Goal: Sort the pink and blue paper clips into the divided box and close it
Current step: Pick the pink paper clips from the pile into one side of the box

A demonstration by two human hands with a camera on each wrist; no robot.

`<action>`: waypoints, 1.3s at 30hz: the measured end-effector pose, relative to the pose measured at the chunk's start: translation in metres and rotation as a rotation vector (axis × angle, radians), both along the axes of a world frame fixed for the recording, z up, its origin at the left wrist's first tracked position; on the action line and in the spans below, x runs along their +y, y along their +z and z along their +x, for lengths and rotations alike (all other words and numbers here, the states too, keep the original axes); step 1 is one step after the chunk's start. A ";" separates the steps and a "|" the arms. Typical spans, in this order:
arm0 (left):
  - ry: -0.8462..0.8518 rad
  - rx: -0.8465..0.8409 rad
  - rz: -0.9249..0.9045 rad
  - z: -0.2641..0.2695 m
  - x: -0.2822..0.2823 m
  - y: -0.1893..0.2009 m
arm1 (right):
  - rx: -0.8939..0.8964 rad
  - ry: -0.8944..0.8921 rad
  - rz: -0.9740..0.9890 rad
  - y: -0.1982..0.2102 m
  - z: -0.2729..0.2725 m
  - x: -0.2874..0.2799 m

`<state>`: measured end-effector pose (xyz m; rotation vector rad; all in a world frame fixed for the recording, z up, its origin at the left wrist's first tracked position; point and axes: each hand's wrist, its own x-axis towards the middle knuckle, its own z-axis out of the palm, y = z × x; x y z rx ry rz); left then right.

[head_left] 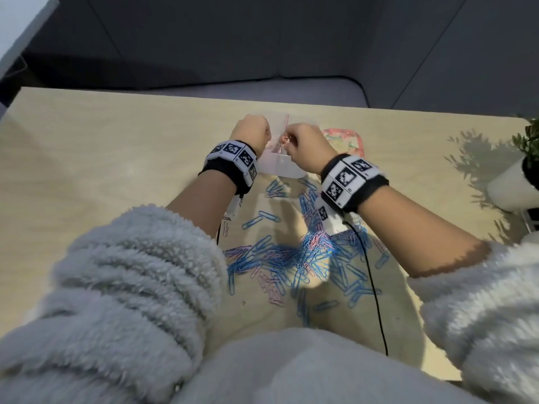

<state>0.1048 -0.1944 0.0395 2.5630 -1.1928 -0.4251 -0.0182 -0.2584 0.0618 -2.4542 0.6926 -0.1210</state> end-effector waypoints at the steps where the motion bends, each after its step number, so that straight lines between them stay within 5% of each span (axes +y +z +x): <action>1: 0.026 -0.004 -0.032 0.000 0.001 0.001 | 0.001 -0.019 0.000 0.001 0.009 -0.001; 14: 0.149 0.215 -0.403 0.000 0.058 0.018 | 0.021 -0.013 0.066 -0.006 0.031 0.017; 17: 0.150 0.133 -0.203 -0.010 0.118 0.002 | -0.086 0.085 0.005 -0.014 0.010 0.041; 22: 0.157 0.329 0.089 -0.039 0.211 -0.036 | 0.201 0.402 0.118 -0.052 -0.021 0.097; 25: 0.155 0.434 0.083 -0.053 0.238 -0.051 | 0.280 0.464 0.106 -0.068 -0.023 0.122; 31: 0.171 0.315 0.014 -0.065 0.241 -0.062 | 0.306 0.567 -0.008 -0.084 -0.023 0.139; 39: 0.172 0.270 0.077 -0.071 0.234 -0.064 | 0.256 0.406 0.131 -0.082 -0.032 0.116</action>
